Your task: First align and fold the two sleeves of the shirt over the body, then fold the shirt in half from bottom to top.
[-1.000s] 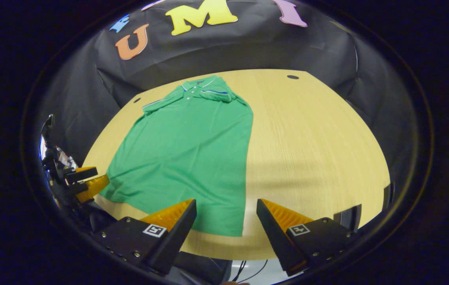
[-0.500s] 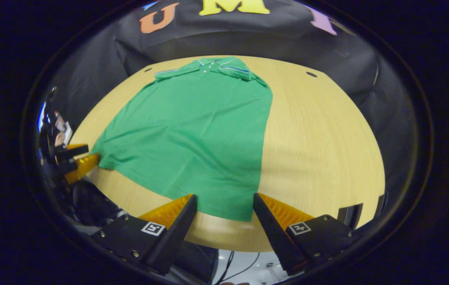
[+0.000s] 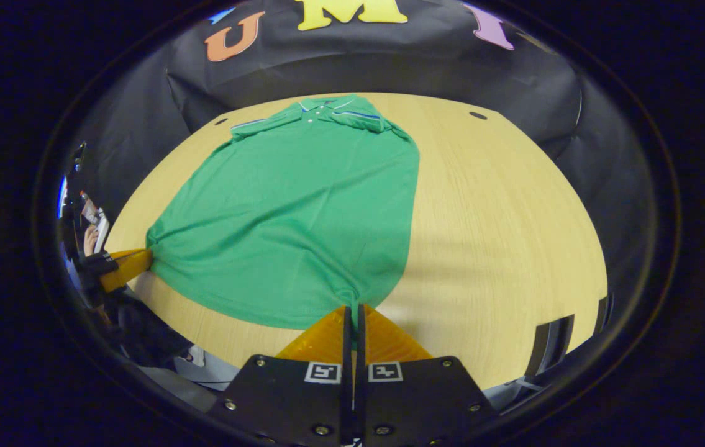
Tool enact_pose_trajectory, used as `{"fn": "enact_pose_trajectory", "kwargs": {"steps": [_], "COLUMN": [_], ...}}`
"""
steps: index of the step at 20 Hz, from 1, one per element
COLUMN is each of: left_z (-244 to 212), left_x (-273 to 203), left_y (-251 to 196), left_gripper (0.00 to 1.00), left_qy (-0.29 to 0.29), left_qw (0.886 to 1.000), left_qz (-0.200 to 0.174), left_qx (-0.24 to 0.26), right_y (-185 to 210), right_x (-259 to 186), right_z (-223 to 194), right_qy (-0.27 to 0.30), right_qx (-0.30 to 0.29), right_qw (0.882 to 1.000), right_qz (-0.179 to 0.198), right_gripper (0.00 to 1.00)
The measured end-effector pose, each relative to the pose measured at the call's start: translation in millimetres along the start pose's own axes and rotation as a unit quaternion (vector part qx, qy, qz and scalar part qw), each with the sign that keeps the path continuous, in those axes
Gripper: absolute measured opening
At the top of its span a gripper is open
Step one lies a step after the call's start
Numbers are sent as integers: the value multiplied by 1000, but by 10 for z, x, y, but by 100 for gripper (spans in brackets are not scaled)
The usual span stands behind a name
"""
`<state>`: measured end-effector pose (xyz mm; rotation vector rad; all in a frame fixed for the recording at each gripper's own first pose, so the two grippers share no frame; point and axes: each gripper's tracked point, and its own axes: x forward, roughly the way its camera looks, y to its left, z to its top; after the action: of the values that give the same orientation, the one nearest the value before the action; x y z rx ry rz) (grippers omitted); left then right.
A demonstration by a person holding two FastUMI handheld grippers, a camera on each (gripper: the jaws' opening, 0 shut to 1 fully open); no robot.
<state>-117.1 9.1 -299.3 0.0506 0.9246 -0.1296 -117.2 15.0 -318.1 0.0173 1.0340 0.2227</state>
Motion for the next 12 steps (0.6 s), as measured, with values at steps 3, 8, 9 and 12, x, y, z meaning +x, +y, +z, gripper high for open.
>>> {"fn": "enact_pose_trajectory", "kwargs": {"steps": [3,8,9,12], "left_z": [28,438,538,857], "left_x": [-18,-122,-134,-142], "left_y": [-3,42,48,61], "left_gripper": [4,3,3,3], "left_qy": [8,-15,-20,-37], "left_qw": [1000,999,998,997], "left_qz": [-12,-20,-22,-27], "left_qx": [-26,-48,-50,-55], "right_y": [-20,9,11,8], "right_x": [-29,-168,-185,-234], "right_z": [20,448,566,930], "right_qy": [-1,-41,-50,-76], "right_qx": [32,30,30,34], "right_qw": [999,999,998,996], "right_qz": [2,10,11,14], "right_gripper": [1,1,1,1]}}
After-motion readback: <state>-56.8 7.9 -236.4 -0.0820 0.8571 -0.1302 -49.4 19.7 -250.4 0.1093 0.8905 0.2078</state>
